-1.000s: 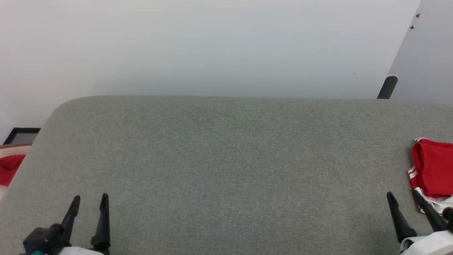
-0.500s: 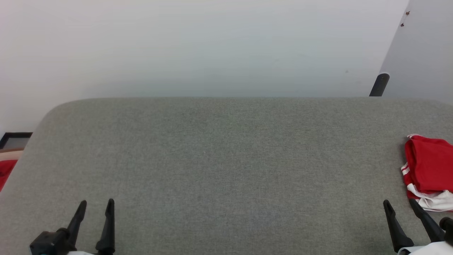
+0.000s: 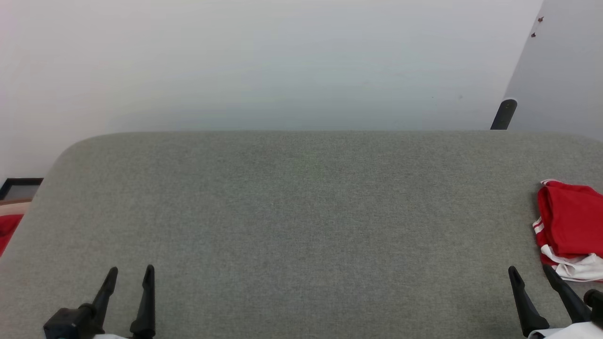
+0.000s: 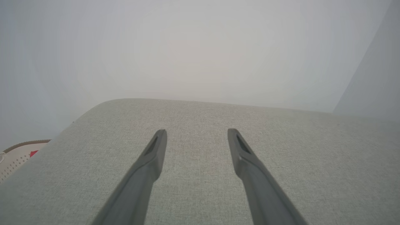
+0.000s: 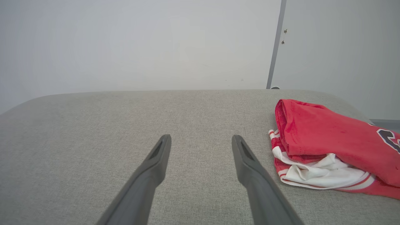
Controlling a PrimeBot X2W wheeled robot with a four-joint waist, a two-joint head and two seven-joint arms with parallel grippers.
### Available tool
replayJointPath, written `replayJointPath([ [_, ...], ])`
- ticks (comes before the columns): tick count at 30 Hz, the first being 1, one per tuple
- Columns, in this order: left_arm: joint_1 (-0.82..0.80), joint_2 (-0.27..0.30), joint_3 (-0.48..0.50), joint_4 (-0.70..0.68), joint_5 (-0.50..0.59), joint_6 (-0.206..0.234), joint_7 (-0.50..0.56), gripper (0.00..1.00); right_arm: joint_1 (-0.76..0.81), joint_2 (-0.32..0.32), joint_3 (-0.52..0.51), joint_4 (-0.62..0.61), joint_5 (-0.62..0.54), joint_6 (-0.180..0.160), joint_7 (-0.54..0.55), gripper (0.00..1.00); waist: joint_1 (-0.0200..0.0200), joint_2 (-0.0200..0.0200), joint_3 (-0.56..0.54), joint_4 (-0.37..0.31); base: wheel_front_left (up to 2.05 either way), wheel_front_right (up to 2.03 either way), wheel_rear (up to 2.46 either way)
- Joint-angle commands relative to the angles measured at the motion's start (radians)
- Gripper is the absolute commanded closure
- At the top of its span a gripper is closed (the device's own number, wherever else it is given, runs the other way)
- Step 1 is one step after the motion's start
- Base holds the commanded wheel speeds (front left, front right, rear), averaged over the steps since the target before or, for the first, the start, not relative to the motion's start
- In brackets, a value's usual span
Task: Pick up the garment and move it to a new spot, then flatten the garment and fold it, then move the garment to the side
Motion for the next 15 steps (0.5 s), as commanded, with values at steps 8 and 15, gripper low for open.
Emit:
replayJointPath([
  [8, -0.004, -0.003, 0.005, -0.009, 0.028, -0.008, 0.001, 0.00, 0.015, 0.005, -0.003, -0.011, -0.010, -0.001, 0.010, 0.00, 0.0000, 0.0000, -0.002, -0.001, 0.00, 0.00, 0.00],
  [15, 0.009, -0.020, -0.001, 0.000, 0.035, -0.004, 0.001, 1.00, 0.009, 0.015, 0.003, 0.013, -0.001, 0.000, 0.010, 1.00, 0.0000, 0.0000, -0.003, -0.002, 0.00, 0.00, 0.00],
])
